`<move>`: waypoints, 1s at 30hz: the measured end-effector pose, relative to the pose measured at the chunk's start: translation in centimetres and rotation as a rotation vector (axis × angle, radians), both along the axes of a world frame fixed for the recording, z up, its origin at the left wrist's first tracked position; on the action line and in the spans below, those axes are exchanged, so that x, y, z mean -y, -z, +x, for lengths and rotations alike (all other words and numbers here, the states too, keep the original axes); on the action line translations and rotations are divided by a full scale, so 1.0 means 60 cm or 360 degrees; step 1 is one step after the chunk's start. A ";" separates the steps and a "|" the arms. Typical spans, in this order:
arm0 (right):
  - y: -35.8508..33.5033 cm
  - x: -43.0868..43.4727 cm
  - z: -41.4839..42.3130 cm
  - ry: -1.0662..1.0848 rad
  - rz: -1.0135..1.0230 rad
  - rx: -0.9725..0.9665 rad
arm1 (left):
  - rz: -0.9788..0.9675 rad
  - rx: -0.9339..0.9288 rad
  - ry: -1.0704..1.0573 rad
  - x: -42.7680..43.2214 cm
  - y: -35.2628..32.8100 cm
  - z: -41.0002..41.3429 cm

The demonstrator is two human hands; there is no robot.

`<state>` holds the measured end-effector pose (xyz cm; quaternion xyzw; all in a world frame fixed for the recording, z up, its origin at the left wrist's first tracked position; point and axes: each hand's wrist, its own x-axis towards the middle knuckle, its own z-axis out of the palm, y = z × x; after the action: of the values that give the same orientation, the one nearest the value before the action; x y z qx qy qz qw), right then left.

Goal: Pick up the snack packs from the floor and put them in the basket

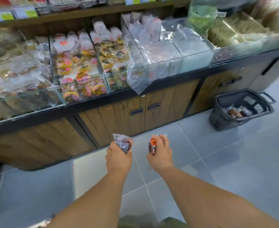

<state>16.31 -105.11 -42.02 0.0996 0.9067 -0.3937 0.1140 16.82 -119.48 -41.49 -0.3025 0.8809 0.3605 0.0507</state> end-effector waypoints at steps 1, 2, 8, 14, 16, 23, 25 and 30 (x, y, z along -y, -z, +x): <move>-0.002 -0.042 0.002 0.0059 0.0009 0.0007 | 0.0000 -0.0003 0.0062 -0.043 -0.003 -0.005; -0.004 -0.083 0.006 0.0118 0.0017 0.0009 | -0.0006 -0.0003 0.0128 -0.084 -0.005 -0.010; -0.016 -0.288 0.023 0.0523 0.0005 -0.0026 | -0.0033 0.0022 0.0490 -0.293 -0.007 -0.038; 0.004 -0.418 0.037 0.0828 -0.0013 0.0068 | -0.0049 0.0072 0.0894 -0.453 0.007 -0.084; 0.010 -0.457 0.025 0.0923 0.0001 0.0098 | -0.0055 0.0104 0.1009 -0.500 0.012 -0.109; 0.016 -0.595 -0.103 0.1166 -0.0018 0.0112 | -0.0046 0.0157 0.1255 -0.653 0.030 -0.265; 0.009 -0.630 -0.147 0.1220 -0.0018 0.0119 | -0.0037 0.0188 0.1300 -0.694 0.027 -0.313; -0.004 -0.702 -0.244 0.1298 -0.0068 0.0075 | -0.0069 0.0174 0.1404 -0.787 0.016 -0.416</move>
<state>1.65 -62.98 -41.77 0.4575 0.7817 -0.4229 -0.0286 -8.15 -72.28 -42.44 0.0828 0.9290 0.2693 0.2397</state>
